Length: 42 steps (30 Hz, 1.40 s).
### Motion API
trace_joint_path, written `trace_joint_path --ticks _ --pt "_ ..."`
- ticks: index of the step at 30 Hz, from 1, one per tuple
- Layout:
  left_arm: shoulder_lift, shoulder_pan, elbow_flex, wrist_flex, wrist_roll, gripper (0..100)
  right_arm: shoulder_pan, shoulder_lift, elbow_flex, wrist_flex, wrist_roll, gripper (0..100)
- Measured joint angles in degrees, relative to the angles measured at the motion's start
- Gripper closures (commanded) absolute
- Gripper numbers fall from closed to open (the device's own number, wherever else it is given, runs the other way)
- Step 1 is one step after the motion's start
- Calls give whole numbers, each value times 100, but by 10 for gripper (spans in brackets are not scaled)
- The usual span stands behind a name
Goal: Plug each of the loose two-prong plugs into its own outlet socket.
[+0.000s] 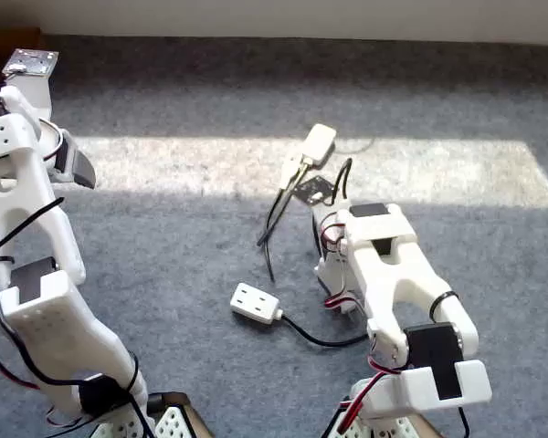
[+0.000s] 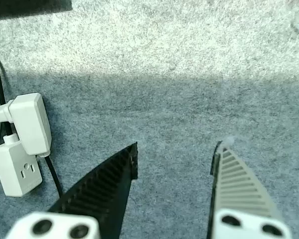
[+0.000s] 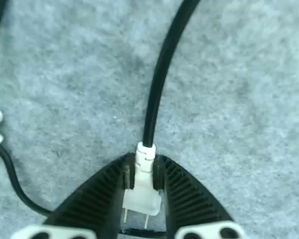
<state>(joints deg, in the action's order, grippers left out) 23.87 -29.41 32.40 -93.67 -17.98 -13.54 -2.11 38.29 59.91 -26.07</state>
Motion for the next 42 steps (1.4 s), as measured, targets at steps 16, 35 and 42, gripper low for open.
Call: trace_joint_path --ticks 16,35,42 --pt "0 0 0 0 0 751 0 0 62 -404 0 945" --pt "0 -62 0 0 0 751 -105 -9 123 -510 9 854" --pt "0 -158 0 0 9 751 -229 -53 352 -686 9 993"
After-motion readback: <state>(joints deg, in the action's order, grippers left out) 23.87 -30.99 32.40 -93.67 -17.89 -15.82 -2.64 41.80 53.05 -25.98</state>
